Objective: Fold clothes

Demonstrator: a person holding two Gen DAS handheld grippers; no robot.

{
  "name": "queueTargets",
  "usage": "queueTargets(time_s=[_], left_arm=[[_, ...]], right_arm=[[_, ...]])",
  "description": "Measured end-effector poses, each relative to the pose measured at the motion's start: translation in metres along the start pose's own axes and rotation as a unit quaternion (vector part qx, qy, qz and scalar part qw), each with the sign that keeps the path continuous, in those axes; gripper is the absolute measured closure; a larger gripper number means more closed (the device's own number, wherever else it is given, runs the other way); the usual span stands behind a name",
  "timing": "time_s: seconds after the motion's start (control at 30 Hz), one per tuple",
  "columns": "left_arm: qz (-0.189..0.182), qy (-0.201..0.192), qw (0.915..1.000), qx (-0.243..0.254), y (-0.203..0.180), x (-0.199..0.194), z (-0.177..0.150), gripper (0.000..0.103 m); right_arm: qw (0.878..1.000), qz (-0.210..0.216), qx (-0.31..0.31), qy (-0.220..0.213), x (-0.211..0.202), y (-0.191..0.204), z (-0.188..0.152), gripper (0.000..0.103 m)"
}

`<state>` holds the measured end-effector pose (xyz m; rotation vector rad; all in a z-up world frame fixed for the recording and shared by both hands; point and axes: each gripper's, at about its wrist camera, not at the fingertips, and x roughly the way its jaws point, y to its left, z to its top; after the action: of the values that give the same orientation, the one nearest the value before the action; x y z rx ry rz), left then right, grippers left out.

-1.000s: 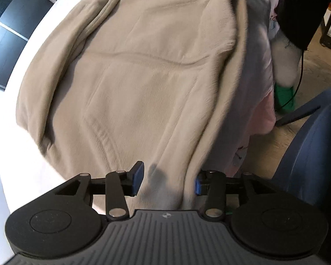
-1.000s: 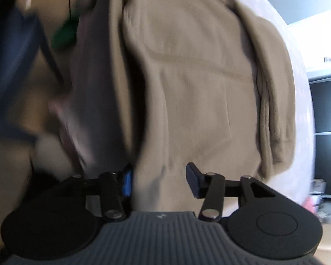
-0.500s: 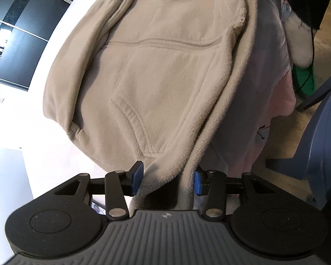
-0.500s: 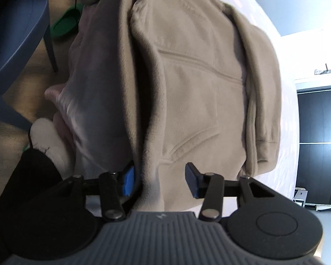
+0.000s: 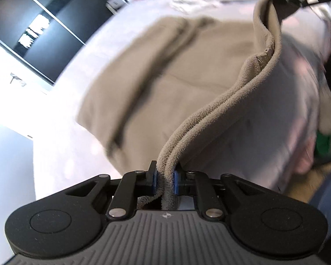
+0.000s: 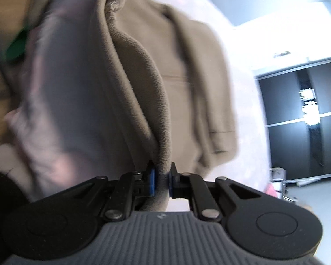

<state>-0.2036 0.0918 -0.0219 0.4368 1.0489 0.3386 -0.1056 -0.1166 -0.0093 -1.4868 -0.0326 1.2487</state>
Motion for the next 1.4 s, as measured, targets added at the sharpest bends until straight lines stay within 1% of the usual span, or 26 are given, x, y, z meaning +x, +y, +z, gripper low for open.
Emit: queueTargets(time_s=[0.17,0.23,0.3,0.37,0.43,0.53,0.63,0.7,0.8,0.9,1.07,1.13,1.17,1.2,1.23,1.27,1.3,1.33,1.4], left_arm=[[0.012,-0.036,0.9974,-0.061,0.064,-0.008,0.032,0.092],[0.0,-0.049,0.9943,-0.095,0.095,-0.005,0.047,0.092],[-0.002,-0.056,0.9908,-0.123,0.124,0.002,0.064,0.092],[0.01,-0.06,0.99,-0.127,0.148,0.012,0.081,0.092],[0.018,-0.055,0.9886,-0.139,0.171,0.027,0.099,0.092],[0.03,-0.049,0.9884,-0.14,0.202,0.061,0.121,0.092],[0.045,-0.043,0.9891,-0.133,0.224,0.094,0.139,0.092],[0.047,-0.038,0.9894,-0.132,0.235,0.12,0.152,0.092],[0.034,-0.025,0.9893,-0.139,0.255,0.165,0.163,0.092],[0.018,-0.007,0.9901,-0.139,0.266,0.211,0.165,0.092],[-0.006,0.018,0.9889,-0.147,0.268,0.277,0.161,0.092],[-0.012,0.021,0.9887,-0.148,0.267,0.297,0.157,0.091],[-0.013,0.022,0.9886,-0.148,0.267,0.305,0.155,0.089],[-0.014,0.021,0.9882,-0.151,0.267,0.31,0.153,0.085],[-0.014,0.02,0.9879,-0.153,0.267,0.315,0.15,0.083],[-0.013,0.016,0.988,-0.153,0.267,0.315,0.148,0.079],[-0.011,0.012,0.9879,-0.154,0.267,0.315,0.146,0.074],[-0.01,0.005,0.9874,-0.158,0.27,0.314,0.145,0.072],[0.0,-0.016,0.9835,-0.18,0.283,0.308,0.144,0.059]], right_arm=[[0.995,-0.074,0.059,-0.011,0.0,-0.057,0.01,0.091],[0.993,-0.092,0.078,-0.012,0.004,-0.084,0.013,0.091],[0.99,-0.103,0.095,-0.014,0.012,-0.11,0.017,0.091],[0.987,-0.121,0.101,-0.015,0.025,-0.133,0.022,0.091],[0.985,-0.138,0.106,-0.015,0.041,-0.156,0.029,0.091],[0.982,-0.148,0.121,-0.012,0.072,-0.189,0.037,0.091],[0.98,-0.148,0.136,-0.003,0.107,-0.22,0.041,0.091],[0.979,-0.144,0.146,0.005,0.134,-0.238,0.042,0.091],[0.977,-0.117,0.175,0.016,0.177,-0.256,0.042,0.091],[0.975,-0.085,0.205,0.028,0.222,-0.273,0.04,0.091],[0.973,-0.045,0.221,0.048,0.293,-0.278,0.034,0.09],[0.971,-0.028,0.231,0.054,0.319,-0.279,0.032,0.087],[0.97,-0.024,0.234,0.056,0.33,-0.278,0.034,0.086],[0.969,-0.026,0.239,0.058,0.337,-0.279,0.033,0.08],[0.966,-0.033,0.248,0.059,0.342,-0.28,0.031,0.071],[0.964,-0.041,0.257,0.061,0.346,-0.282,0.029,0.067],[0.96,-0.048,0.269,0.062,0.35,-0.284,0.027,0.065],[0.954,-0.054,0.29,0.061,0.35,-0.289,0.024,0.065],[0.936,-0.068,0.342,0.05,0.343,-0.303,0.011,0.065]])
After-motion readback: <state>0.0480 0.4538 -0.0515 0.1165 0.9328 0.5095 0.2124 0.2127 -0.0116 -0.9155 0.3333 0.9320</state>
